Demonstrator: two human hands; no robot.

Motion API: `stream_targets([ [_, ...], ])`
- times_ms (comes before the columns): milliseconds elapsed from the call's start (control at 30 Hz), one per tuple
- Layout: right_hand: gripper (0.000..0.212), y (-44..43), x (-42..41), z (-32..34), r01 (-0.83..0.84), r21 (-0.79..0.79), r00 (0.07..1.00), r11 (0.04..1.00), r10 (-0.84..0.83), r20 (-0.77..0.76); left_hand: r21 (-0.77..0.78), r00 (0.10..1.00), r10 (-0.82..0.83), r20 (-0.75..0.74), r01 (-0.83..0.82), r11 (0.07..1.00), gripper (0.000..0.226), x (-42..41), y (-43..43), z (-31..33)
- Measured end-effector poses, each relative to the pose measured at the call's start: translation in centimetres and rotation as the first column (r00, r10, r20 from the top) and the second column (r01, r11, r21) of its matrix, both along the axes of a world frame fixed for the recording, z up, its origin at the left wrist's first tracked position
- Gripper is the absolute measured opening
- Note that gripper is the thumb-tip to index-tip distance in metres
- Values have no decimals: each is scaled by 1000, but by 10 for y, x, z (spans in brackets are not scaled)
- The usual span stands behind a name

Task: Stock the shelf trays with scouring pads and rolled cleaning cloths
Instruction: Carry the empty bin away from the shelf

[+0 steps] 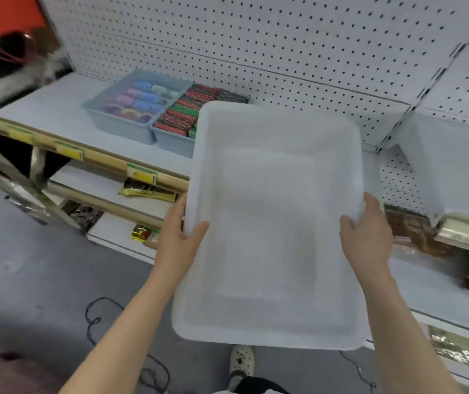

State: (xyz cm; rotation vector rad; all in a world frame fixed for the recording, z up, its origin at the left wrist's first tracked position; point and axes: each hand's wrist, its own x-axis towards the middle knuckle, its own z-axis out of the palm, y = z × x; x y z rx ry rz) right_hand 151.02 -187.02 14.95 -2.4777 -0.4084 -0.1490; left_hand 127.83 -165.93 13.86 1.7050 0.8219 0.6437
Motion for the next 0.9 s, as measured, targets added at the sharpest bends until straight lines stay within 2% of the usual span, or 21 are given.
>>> stream_targets([
  [100, 54, 9, -52, -11, -70, 95, 995, 993, 76, -58, -55, 998, 66, 9, -66, 996, 52, -62, -8, -10],
  [200, 52, 30, -104, -22, -161, 133, 982, 978, 172, -76, -78, 972, 233, -19, -234, 969, 47, -124, -8, -23],
  [400, 47, 101, -184, -47, -375, 116, 911, 920, 389, -135, -136, 845, 531, -54, -533, 835, 37, -224, -6, -58],
  [600, 47, 200, -230, -63, -580, 82, 791, 811, 584, -181, -242, 649, 758, -64, -747, 619, 37, -286, 20, -75],
  [900, 49, 385, -246, -86, -817, 86, 526, 570, 799, -291, -274, 406, 912, -58, -885, 376, 42, -314, 123, -90],
])
